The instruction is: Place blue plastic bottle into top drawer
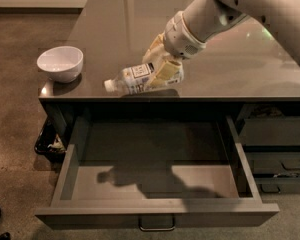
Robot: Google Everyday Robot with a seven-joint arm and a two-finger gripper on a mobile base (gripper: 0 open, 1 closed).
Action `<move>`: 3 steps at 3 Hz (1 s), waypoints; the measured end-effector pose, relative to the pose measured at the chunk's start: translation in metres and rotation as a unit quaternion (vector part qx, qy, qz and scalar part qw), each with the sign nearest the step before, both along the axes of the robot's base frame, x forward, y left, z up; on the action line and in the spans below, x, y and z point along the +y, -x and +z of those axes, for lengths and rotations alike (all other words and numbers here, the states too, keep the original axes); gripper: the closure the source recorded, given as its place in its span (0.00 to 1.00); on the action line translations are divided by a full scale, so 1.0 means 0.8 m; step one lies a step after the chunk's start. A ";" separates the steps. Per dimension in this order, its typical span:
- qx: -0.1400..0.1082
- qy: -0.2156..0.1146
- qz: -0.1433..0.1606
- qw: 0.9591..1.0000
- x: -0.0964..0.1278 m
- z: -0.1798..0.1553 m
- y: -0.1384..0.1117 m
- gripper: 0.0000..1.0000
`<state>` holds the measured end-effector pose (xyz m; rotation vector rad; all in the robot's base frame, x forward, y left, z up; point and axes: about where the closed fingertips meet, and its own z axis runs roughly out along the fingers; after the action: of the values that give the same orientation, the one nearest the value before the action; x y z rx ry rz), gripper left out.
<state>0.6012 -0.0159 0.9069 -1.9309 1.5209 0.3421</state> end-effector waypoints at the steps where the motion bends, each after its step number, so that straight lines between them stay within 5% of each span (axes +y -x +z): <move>1: -0.039 0.033 -0.015 0.999 0.018 0.040 0.046 1.00; 3: -0.038 0.004 -0.040 0.998 0.011 -0.005 0.095 1.00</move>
Offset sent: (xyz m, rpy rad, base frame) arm -0.0845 0.0123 0.0095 -0.0050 -0.0874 -0.0835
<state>0.5253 -0.0074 0.9027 -1.8617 1.5477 0.2247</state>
